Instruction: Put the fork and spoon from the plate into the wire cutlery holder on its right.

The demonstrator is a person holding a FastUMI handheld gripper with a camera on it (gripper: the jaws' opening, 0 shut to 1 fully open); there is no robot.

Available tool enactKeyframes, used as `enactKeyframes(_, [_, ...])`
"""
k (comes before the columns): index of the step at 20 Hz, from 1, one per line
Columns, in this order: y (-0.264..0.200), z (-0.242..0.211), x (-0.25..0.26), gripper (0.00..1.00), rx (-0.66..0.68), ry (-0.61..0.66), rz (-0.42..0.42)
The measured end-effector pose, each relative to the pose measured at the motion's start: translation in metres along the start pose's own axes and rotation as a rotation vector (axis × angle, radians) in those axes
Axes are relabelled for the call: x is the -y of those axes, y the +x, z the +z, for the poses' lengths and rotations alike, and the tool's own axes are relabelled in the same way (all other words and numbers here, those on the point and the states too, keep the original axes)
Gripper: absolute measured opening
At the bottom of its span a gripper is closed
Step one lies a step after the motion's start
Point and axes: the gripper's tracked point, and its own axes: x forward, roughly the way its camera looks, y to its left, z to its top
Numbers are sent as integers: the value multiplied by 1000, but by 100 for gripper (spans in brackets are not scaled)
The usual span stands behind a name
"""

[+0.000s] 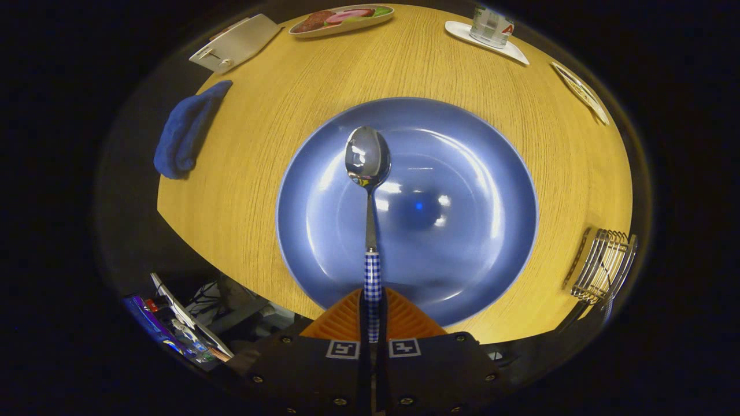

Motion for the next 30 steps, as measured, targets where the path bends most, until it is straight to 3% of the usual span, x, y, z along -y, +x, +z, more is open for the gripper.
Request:
enactKeyframes(4, [-5,-1,-2,4,0,5,30])
enactKeyframes(11, [-51,-25,36,4,-65,-33,5])
enactKeyframes(16, [-97,-49,85,4,-66,2,-42])
enactKeyframes(22, [-137,-72,120,4,-56,65,-42])
enactKeyframes(30, [-154,-109,184,4,-110,153,-86])
